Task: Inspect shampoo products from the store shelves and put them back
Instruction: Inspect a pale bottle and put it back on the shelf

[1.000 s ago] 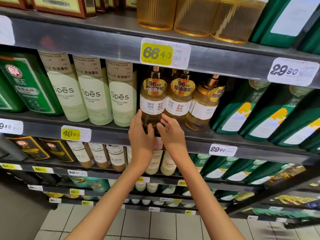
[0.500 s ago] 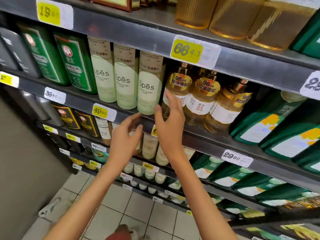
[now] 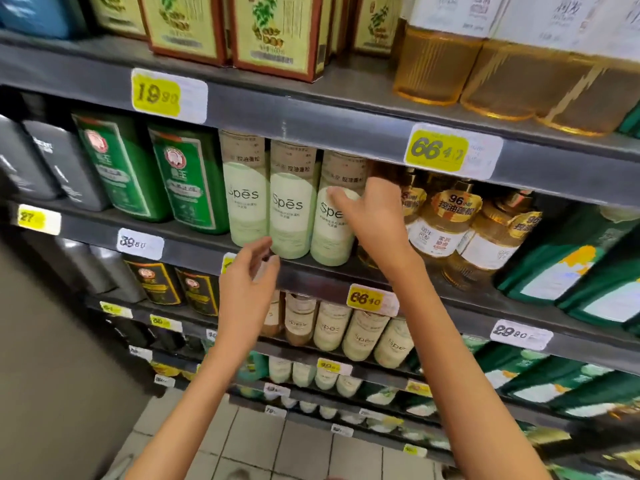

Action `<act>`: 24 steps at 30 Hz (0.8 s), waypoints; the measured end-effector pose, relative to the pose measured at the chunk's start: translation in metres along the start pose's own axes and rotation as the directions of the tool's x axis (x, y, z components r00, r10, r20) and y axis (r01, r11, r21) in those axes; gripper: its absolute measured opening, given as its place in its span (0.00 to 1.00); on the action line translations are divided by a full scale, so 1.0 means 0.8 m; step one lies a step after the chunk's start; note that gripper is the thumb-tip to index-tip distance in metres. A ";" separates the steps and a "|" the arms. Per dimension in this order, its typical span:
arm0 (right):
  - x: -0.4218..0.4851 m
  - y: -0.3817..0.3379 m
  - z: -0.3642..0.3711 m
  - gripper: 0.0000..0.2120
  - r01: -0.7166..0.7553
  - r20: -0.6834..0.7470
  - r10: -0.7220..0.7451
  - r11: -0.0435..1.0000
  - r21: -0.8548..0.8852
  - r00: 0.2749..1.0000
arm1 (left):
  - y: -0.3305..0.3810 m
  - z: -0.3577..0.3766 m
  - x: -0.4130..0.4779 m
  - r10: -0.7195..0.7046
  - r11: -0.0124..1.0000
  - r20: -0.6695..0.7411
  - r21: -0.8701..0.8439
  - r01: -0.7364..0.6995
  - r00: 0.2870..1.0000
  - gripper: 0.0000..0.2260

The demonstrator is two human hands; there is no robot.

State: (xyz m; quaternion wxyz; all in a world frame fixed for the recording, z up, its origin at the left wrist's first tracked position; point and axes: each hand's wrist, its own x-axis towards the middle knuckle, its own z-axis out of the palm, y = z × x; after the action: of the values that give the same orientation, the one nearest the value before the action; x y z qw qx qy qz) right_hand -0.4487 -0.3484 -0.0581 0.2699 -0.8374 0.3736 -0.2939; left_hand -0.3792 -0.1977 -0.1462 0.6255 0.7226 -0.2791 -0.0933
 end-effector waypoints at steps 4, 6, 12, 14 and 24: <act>0.015 -0.017 0.012 0.24 -0.116 0.006 0.120 0.971 -0.210 0.993 | -0.002 -0.011 0.019 0.018 1.000 0.117 -0.006 -0.018 0.993 0.14; 0.014 -0.024 0.018 0.24 -0.173 -0.040 0.168 0.964 -0.204 0.985 | -0.003 -0.015 0.024 0.028 1.000 0.171 -0.014 -0.026 0.985 0.15; -0.035 -0.027 0.037 0.21 -0.002 -0.385 -0.005 1.000 -0.018 0.923 | -0.011 -0.031 0.035 0.053 0.997 0.308 -0.070 -0.033 0.950 0.15; -0.051 -0.026 0.040 0.24 0.059 -0.421 -0.057 0.998 -0.008 0.905 | -0.014 -0.032 0.035 0.060 0.995 0.345 -0.095 -0.029 0.937 0.14; -0.127 -0.024 0.012 0.32 0.114 -0.443 -0.015 0.974 0.198 0.897 | -0.002 -0.021 -0.020 0.130 0.990 0.390 -0.100 -0.098 0.911 0.19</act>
State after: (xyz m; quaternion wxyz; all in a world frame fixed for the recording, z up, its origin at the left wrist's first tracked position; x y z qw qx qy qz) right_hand -0.4888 -0.2552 -0.0817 0.2595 -0.7268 0.3619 -0.5229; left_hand -0.3839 -0.1753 -0.1481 0.5882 0.6463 -0.4376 -0.2116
